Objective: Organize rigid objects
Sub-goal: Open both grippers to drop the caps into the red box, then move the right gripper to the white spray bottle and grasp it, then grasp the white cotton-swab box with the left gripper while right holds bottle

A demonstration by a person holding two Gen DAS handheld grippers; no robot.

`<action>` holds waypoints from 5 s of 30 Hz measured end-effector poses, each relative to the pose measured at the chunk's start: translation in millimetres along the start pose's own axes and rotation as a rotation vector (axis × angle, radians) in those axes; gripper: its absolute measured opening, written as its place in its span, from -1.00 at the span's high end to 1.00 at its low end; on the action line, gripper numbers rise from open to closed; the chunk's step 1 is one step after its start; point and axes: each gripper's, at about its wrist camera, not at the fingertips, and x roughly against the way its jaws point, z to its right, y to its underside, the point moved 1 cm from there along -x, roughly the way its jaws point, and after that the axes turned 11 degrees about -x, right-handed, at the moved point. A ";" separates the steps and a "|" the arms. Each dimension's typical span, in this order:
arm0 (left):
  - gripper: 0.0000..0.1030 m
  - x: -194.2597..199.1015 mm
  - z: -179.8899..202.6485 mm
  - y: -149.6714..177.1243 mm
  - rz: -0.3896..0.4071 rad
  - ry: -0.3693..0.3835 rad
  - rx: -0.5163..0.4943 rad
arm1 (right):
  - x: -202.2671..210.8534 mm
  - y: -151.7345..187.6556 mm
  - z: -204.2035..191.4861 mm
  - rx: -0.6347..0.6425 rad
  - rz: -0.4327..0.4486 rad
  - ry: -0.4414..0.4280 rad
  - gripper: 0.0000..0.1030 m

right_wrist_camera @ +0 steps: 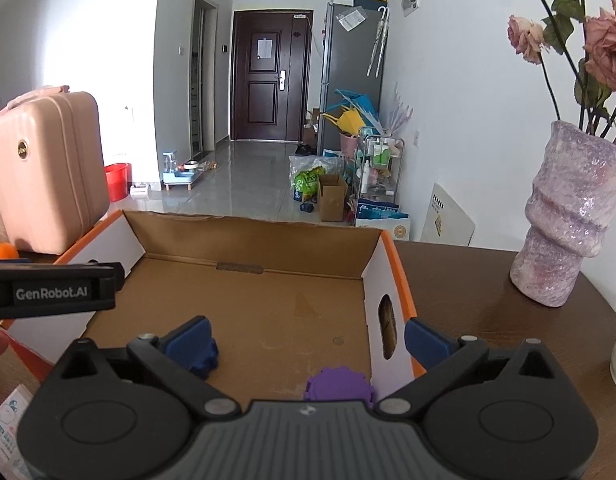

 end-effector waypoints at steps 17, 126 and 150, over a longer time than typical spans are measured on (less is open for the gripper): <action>-1.00 65.2 -8.6 2.1 0.095 0.025 0.029 | 49.9 1.1 5.0 -0.001 0.065 -0.017 -1.00; -1.00 185.9 -73.5 162.1 0.002 -0.002 0.034 | 103.7 125.2 -47.8 0.077 -0.180 -0.149 0.48; -1.00 178.4 -60.3 157.1 -0.006 -0.004 -0.003 | 138.0 110.3 -11.1 -0.010 -0.061 -0.156 0.48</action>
